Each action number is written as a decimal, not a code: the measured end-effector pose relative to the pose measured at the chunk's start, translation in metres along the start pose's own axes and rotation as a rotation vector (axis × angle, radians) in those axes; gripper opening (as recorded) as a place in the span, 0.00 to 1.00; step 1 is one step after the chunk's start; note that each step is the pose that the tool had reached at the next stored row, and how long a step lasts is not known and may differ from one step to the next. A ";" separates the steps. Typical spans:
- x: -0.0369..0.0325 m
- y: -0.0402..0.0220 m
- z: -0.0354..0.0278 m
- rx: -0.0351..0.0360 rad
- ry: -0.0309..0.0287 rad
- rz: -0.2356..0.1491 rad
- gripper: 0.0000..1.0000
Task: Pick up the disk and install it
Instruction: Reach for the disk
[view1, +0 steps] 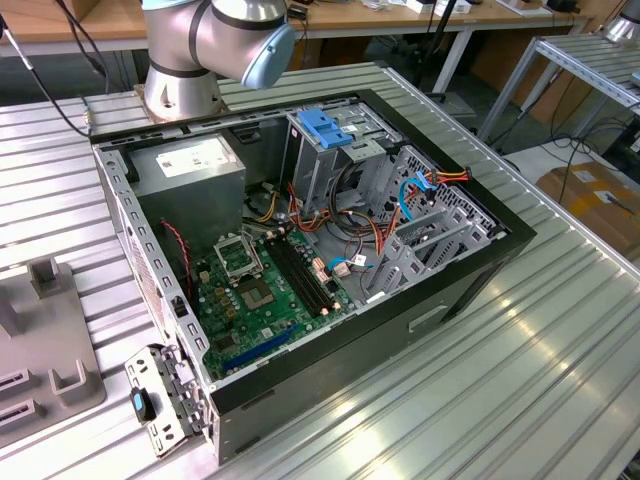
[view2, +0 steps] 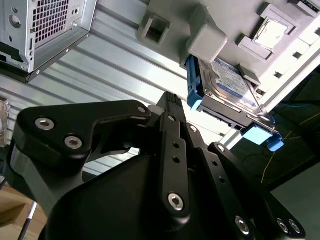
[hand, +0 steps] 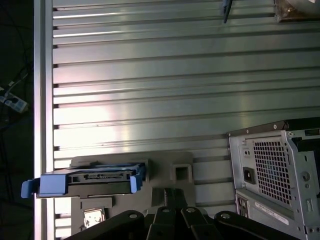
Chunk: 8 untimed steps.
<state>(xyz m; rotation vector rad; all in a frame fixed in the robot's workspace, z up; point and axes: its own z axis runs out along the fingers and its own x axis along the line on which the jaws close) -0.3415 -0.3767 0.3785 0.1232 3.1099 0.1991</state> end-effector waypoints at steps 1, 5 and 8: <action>0.0014 -0.0001 0.0000 0.0001 0.0001 0.000 0.11; 0.0123 -0.0009 0.0002 0.0000 0.0001 0.000 0.11; 0.0139 -0.0010 0.0003 0.0000 0.0001 0.000 0.11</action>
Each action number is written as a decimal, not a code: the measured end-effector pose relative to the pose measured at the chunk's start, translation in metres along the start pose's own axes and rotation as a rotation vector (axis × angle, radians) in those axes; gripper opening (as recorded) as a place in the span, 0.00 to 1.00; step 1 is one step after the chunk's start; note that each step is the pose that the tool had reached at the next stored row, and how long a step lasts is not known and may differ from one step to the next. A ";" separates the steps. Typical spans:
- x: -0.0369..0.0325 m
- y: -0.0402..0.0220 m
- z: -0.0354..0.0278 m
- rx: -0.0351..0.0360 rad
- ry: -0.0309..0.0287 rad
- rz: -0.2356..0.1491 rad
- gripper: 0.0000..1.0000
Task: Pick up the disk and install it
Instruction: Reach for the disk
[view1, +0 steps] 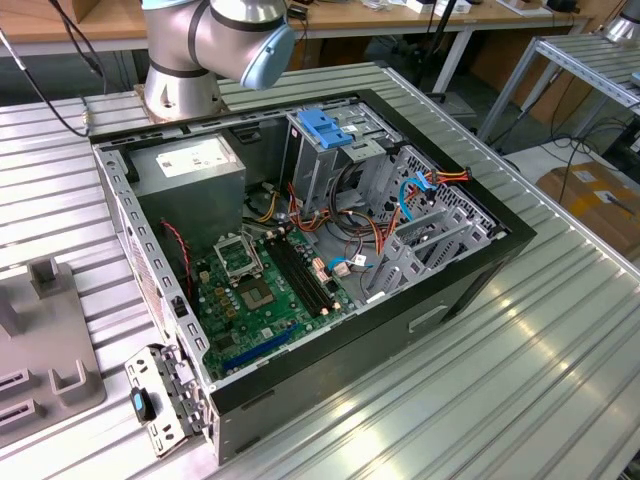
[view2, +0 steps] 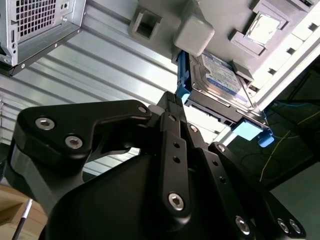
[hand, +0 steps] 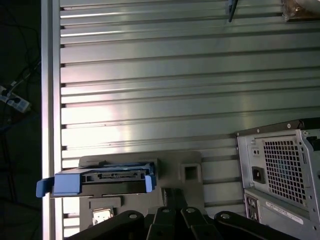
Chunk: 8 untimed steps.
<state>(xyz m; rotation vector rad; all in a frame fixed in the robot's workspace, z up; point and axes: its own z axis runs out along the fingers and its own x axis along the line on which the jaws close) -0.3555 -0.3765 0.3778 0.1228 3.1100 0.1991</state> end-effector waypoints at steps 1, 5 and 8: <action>0.0000 0.0000 0.0000 0.0000 0.0000 0.000 0.11; 0.0001 0.0000 0.0000 0.0000 0.0000 0.000 0.11; 0.0002 0.0000 0.0001 0.0000 0.0000 0.000 0.11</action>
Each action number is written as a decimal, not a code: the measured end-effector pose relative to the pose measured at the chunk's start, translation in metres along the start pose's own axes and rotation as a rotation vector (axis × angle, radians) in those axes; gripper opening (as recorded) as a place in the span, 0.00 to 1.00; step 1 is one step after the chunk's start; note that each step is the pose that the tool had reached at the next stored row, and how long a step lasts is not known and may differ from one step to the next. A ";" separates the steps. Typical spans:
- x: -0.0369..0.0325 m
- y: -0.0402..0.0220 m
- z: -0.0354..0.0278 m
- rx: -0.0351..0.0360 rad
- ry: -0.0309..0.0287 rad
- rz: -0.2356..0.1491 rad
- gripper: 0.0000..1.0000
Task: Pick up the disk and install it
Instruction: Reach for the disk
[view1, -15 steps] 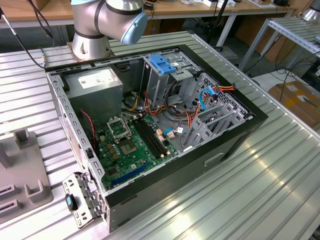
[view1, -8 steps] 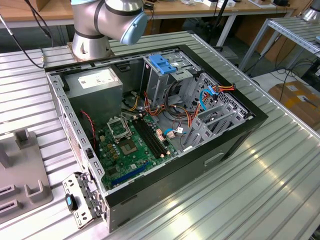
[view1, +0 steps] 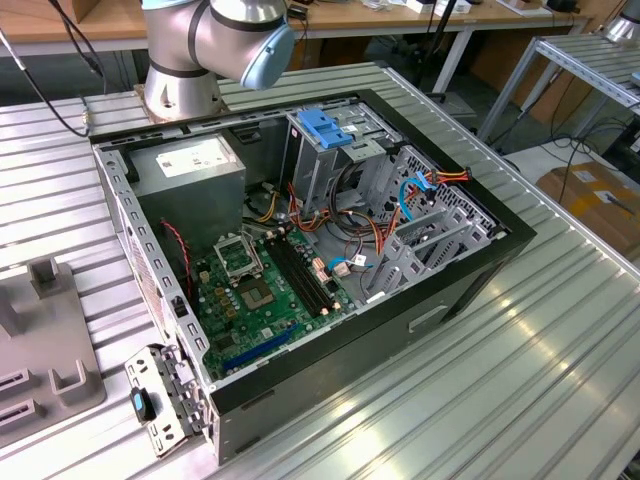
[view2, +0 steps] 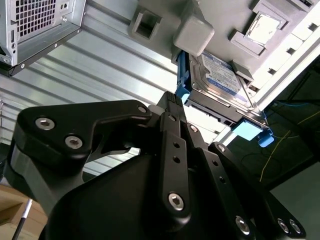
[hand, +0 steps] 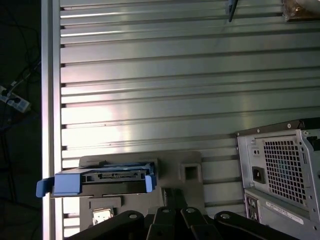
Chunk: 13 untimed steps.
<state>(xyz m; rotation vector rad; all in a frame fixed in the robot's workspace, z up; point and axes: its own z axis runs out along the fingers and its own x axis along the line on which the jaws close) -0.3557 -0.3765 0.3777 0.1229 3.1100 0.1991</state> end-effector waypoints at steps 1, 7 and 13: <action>0.0000 0.0000 0.0000 0.0000 0.0000 0.000 0.11; 0.0041 -0.0003 0.0000 0.0000 0.0000 0.000 0.11; 0.0127 -0.0010 -0.0001 0.0000 0.0000 0.000 0.11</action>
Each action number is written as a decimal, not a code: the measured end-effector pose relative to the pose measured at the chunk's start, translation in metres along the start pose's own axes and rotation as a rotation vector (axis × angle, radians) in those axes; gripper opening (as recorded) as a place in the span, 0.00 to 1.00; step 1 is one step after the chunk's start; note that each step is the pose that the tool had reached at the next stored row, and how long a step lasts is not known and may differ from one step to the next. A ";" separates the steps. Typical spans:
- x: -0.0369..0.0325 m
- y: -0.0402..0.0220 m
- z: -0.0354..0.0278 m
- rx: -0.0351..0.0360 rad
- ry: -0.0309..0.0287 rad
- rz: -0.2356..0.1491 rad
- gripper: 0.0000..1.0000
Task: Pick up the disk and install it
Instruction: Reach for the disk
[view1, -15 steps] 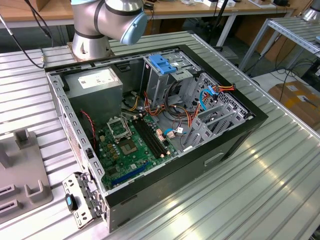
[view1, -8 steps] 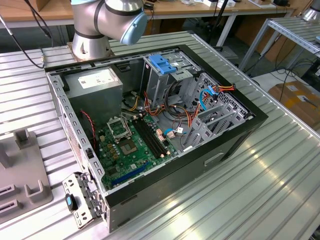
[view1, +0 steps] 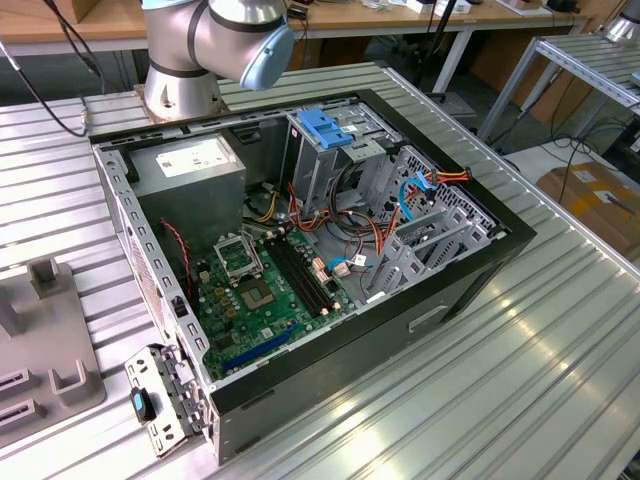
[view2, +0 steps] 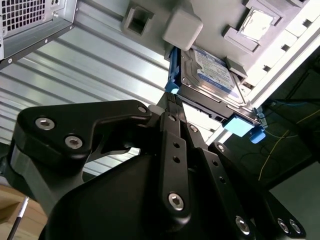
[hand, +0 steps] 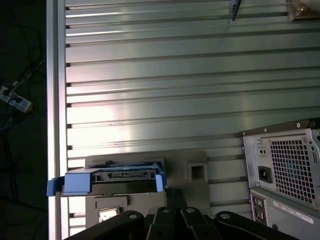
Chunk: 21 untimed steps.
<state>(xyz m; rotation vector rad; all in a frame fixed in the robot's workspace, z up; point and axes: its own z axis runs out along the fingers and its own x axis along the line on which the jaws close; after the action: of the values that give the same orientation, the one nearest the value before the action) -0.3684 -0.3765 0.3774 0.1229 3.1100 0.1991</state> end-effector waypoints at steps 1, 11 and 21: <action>0.0023 -0.0002 0.0000 0.0000 0.0000 0.000 0.11; 0.0175 -0.0013 -0.0003 0.0000 0.0000 0.000 0.11; 0.0188 -0.0015 -0.0003 0.0012 0.0000 0.000 0.11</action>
<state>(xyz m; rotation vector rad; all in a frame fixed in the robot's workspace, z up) -0.3872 -0.3765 0.3771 0.1229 3.1102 0.1972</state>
